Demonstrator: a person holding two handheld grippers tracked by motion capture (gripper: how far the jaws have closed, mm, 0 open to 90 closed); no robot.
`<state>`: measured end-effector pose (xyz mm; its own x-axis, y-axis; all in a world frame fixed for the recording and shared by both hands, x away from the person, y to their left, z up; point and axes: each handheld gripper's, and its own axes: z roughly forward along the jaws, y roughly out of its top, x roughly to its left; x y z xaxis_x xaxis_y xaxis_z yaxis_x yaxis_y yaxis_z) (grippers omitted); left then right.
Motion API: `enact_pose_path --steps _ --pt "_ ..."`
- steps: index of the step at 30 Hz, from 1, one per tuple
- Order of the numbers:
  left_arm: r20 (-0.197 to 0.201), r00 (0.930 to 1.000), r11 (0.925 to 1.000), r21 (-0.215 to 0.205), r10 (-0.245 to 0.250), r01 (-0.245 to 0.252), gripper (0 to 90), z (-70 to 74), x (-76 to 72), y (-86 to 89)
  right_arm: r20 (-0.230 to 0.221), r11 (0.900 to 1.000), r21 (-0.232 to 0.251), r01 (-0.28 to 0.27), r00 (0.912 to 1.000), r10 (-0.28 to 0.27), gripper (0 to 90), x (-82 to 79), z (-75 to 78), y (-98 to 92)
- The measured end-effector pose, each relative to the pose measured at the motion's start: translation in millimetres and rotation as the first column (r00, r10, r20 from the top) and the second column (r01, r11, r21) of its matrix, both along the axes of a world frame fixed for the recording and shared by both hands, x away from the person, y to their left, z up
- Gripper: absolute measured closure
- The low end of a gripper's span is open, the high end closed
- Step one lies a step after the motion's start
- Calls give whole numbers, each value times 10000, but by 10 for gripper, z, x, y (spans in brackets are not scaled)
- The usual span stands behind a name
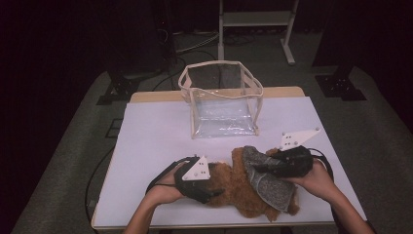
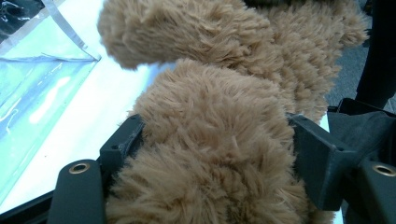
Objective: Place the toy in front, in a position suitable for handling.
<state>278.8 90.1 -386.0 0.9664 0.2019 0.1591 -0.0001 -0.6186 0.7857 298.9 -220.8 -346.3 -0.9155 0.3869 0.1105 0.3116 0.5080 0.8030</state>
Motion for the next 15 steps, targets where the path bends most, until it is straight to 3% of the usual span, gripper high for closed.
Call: enact_pose_path --steps 3,7,8,12,15 --pt "24 10000 10000 43 -24 24 275 2 -3 -3 194 9999 76 -102 9998 100 688 -4 94 39" --pt "57 9999 9999 52 -103 103 275 0 -7 -9 483 9991 14 -413 9980 411 686 47 227 229" --pt "110 9998 9999 101 -135 134 274 3 -17 -13 527 9981 -112 -606 9967 611 686 92 265 370" --pt "147 9998 9998 144 -124 121 273 5 -23 -11 622 9936 -617 -951 9931 990 682 170 251 619" --pt "116 9999 9999 81 -112 111 269 -1 -15 -6 513 9896 -962 -1068 9924 1121 682 176 175 698"
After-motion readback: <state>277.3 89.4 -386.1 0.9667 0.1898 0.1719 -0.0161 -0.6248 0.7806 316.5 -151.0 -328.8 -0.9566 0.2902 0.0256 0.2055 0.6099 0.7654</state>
